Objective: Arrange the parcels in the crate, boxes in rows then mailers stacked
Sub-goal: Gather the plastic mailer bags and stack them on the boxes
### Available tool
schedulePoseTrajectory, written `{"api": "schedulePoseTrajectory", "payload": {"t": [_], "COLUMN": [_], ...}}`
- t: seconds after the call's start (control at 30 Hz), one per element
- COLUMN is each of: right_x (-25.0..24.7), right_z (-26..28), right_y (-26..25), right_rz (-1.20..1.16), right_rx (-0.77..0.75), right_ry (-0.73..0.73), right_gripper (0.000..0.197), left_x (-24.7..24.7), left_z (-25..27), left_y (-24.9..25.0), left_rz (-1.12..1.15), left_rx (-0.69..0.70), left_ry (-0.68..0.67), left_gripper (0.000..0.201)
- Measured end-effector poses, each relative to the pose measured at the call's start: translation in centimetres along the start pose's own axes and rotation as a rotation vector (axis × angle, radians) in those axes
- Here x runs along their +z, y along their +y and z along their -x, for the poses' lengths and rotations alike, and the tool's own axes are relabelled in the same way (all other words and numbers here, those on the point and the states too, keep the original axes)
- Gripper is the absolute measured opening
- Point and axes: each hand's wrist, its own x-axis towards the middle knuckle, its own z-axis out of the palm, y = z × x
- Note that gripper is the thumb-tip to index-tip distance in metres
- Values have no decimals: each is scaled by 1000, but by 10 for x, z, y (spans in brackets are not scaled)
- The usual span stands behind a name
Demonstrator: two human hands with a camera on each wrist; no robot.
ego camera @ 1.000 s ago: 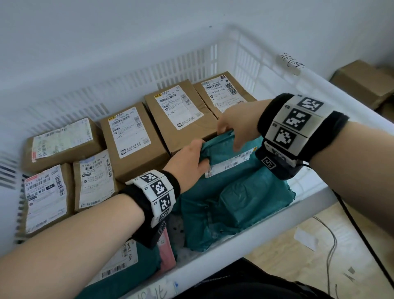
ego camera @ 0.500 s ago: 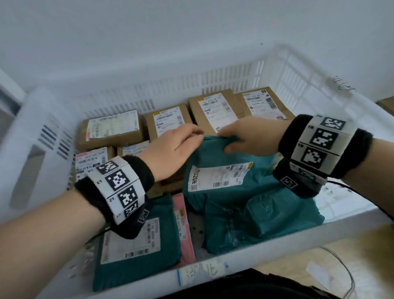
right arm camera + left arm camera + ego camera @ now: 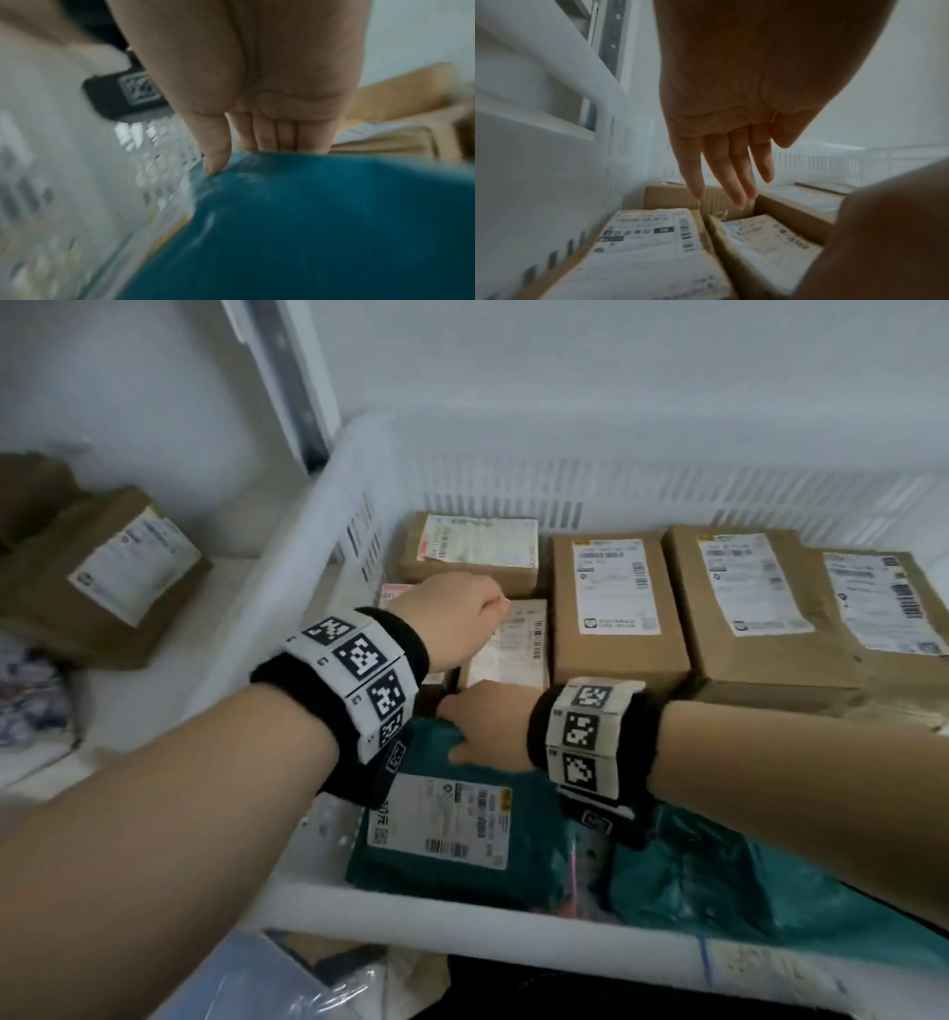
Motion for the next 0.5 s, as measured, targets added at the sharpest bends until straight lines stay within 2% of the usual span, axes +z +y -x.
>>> {"api": "schedulePoseTrajectory", "payload": {"t": [0.07,0.13,0.2,0.27,0.3,0.5], "right_x": [16,31,46,59,65,73], "right_z": [-3,-1,2,1,-1,-22], "right_y": [-7,-9,-8,-8,-9,-26], "right_rz": [156,306,360,305,292,256], "right_rx": [-52,-153,-223,-192,-178,-178], "right_ry": [85,154,54,-145,-199,-205], "right_gripper": [40,49,57,58,58,51], "left_x": [0,0,1,4,6,12], "left_z": [-4,-9,-13,-16,-18,-21], "left_y": [-7,-7,-3,2,4,2], "left_rz": [-76,-120,-137,-162,-179,-225], "left_rx": [-10,7,40,77,94,109], "left_ry": [-36,-54,-73,-109,-126,-186], "left_gripper": [39,38,35,33,32,41]}}
